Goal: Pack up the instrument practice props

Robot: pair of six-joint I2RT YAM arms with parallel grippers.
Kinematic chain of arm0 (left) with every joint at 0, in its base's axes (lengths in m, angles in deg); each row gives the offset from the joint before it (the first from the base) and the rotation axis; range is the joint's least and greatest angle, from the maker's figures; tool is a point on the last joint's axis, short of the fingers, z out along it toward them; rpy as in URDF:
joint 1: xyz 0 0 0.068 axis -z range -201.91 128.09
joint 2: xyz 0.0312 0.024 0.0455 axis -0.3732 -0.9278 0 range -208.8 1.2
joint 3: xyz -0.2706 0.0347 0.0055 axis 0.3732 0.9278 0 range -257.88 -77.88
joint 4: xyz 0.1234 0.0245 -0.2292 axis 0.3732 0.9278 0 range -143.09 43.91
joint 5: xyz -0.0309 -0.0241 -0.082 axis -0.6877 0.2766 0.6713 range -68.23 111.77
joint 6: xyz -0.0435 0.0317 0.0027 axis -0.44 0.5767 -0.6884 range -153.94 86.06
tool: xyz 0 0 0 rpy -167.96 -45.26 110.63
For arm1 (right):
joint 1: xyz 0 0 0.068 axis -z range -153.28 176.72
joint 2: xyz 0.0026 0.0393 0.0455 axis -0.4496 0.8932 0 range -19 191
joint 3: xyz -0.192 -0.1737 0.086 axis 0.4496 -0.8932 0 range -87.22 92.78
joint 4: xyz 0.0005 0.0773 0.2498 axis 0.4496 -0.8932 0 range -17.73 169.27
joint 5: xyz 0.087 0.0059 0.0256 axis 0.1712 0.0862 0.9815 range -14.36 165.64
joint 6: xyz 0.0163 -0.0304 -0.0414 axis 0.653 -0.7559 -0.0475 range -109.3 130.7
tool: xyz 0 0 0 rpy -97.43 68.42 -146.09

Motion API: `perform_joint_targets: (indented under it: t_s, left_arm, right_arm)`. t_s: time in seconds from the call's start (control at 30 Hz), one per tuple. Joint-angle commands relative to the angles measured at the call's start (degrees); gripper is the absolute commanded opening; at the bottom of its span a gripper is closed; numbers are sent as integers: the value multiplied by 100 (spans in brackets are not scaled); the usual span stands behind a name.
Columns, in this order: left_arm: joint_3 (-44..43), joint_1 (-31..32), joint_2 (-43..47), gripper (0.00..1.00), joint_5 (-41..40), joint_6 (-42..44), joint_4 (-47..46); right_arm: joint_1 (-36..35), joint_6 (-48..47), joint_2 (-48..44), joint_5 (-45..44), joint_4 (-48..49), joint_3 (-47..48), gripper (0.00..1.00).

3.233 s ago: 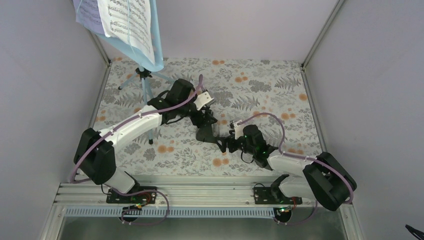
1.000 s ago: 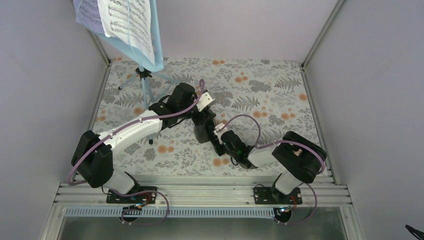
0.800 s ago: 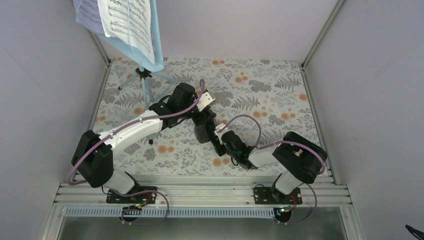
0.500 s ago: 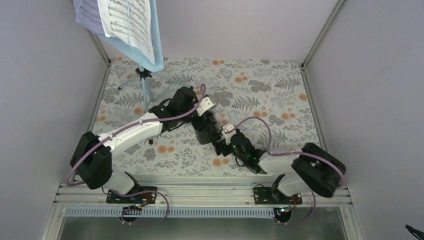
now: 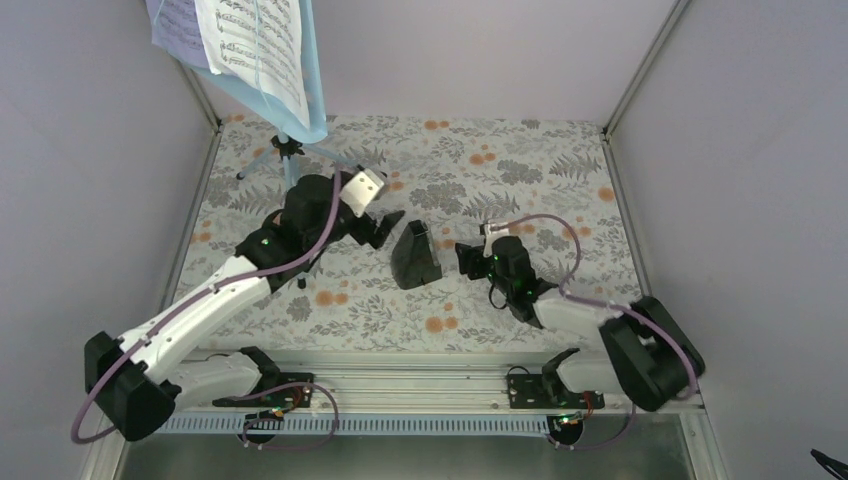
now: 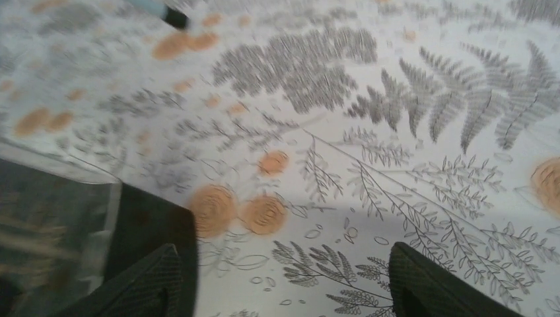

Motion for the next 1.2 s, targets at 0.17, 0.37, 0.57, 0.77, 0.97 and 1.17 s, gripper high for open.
perform_joint_targets:
  t_s: [0.17, 0.37, 0.57, 0.77, 0.97, 1.17]
  left_arm:
    - [294, -233, 571, 100, -1824, -295, -370]
    - [416, -266, 779, 100, -2681, -352, -458]
    - [416, -287, 793, 100, -3508, -454, -430]
    - [425, -323, 818, 100, -3568, -500, -436]
    - [410, -323, 807, 100, -3594, -516, -389]
    - [433, -332, 822, 100, -3791, -490, -404]
  right_arm:
    - [-261, -504, 1919, 1059, -537, 1095, 63]
    - [-1358, -809, 1829, 1648, -467, 1183, 63]
    - [-1755, -817, 682, 1424, -2, 373, 75]
    - [-1668, -1331, -577, 1913, -309, 851, 100]
    - [-1536, -1951, 15, 3096, -1116, 2266, 100]
    - [-1535, -2561, 1175, 3444, -1795, 3579, 100]
